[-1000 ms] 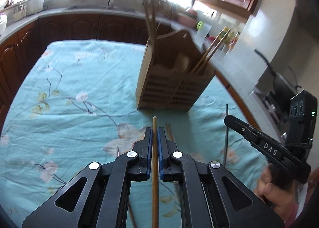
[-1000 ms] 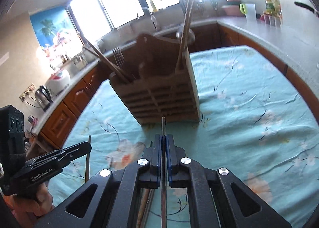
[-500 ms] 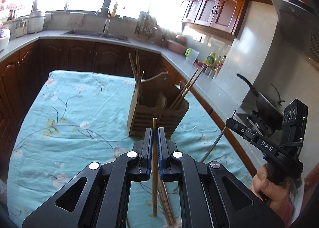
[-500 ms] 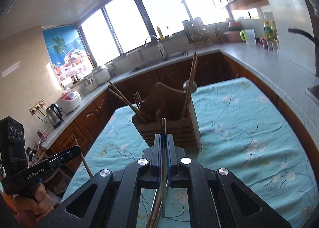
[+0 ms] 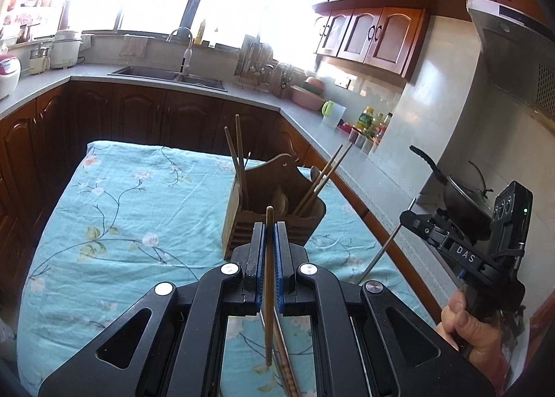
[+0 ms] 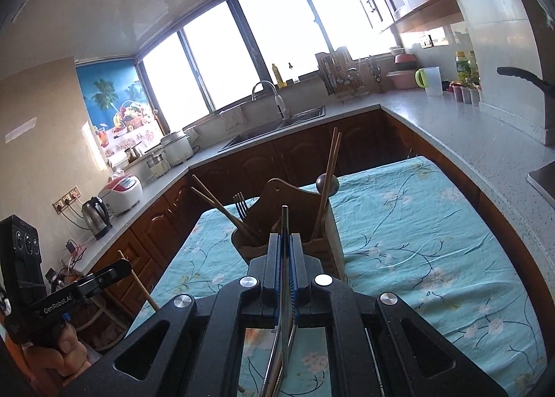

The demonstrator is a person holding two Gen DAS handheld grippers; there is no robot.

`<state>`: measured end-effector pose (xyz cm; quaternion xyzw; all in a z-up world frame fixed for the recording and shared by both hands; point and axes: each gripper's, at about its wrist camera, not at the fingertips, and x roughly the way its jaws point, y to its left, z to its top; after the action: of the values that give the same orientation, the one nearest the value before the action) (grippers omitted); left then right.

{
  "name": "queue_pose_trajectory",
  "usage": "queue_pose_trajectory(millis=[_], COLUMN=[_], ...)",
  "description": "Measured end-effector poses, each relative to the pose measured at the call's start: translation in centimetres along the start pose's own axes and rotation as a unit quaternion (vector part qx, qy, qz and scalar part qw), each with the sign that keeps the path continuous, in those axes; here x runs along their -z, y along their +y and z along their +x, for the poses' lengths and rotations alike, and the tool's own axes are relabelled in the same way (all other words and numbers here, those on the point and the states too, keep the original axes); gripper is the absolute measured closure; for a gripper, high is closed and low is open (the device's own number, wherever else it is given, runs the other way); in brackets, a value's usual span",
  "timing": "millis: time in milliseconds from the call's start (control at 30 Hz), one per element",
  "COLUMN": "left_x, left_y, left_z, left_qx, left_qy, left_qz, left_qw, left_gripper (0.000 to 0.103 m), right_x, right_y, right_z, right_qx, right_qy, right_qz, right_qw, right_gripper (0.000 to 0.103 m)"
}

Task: Organize utensils
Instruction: 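Lift the wooden chopstick with the left tool while the right tool carries the metal one to the holder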

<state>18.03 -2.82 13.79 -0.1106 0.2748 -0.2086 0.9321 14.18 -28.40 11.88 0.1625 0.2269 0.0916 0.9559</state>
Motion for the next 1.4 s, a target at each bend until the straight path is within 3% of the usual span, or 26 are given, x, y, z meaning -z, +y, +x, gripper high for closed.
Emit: queue_pose_trajectory(millis=[367,733,933,1167,1400], left_x=[-3.5,-10.9,-13.8,-13.1,-10.2], left_y=[-0.1,-0.6,-0.6,-0.4,-0.6], left_z=[0.1,1.1,3.7,8.2,10.7], left_qx=[0.001,-0.009,-0.036,-0.078,-0.08], left_qy=[-0.04,-0.113,-0.136,-0.133,-0.106], left_qz=[-0.001,0.0,0.0,0.01,0.011], left_qw=[0.9992,0.9936,0.9901,0.988,0.9911], left_gripper=[0.099,0.099,0.099,0.099,0.099], right_x=[-2.0,-7.8,-11.0,-11.3,-9.0], right_y=[-0.9,-0.8,-1.0,-1.6,-3.2], right_z=[0.2,1.5,3.7,6.8,8.8], right_qx=[0.008,0.023,0.026,0.038,0.043], right_qy=[-0.026,-0.091,-0.115,-0.12,-0.1], right_qz=[0.013,0.008,0.006,-0.002,0.009], right_qw=[1.0,0.996,0.993,0.992,0.994], right_gripper=[0.099,0.099,0.099,0.099,0.099])
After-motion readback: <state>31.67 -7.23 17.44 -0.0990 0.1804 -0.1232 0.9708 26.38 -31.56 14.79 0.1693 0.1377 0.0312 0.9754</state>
